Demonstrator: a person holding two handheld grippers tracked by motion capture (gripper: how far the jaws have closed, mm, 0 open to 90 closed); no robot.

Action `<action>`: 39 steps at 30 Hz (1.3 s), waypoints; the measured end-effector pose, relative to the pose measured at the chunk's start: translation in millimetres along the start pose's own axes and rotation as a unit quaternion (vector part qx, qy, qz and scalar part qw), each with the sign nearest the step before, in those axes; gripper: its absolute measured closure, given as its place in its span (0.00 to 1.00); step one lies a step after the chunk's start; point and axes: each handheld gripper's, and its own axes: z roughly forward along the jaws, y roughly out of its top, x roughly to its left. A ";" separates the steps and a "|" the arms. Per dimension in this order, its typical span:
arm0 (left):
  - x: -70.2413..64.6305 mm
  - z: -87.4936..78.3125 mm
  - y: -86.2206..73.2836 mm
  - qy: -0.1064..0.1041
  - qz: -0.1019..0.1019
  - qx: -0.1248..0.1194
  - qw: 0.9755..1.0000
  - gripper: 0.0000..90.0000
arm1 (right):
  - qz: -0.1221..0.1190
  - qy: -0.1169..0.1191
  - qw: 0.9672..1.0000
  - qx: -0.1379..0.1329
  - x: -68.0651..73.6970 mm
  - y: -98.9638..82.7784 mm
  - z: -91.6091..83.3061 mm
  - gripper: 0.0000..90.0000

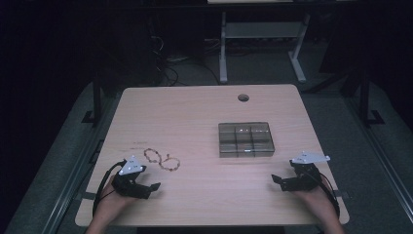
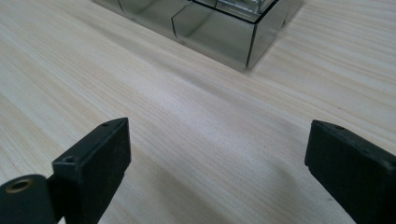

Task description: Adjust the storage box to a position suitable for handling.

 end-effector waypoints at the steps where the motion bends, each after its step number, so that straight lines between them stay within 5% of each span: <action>1: 0.5 0.3 0.3 -0.001 0.003 0.000 1.000 0.14 | 0.001 0.001 1.000 -0.001 -0.3 -0.1 -0.3 0.07; 6: -1.3 2.2 0.7 -0.003 -0.001 0.003 1.000 0.14 | 0.011 0.002 1.000 -0.004 -2.5 -1.0 -2.4 0.08; 19: -2.9 3.2 0.0 -0.008 -0.005 0.005 1.000 0.14 | 0.026 0.001 1.000 -0.018 -10.9 2.7 -8.4 0.28; 25: -5.1 0.8 0.6 -0.011 -0.009 -0.010 1.000 0.14 | 0.026 -0.006 0.999 -0.024 -11.7 4.6 -12.5 0.49; 34: -1.1 3.2 4.8 -0.012 -0.012 -0.019 1.000 0.14 | 0.027 -0.036 0.999 -0.031 -14.5 14.3 -17.3 0.94; 39: -2.1 5.1 4.6 -0.016 -0.008 -0.013 1.000 0.14 | 0.029 -0.035 0.998 -0.032 -15.7 15.8 -18.3 1.00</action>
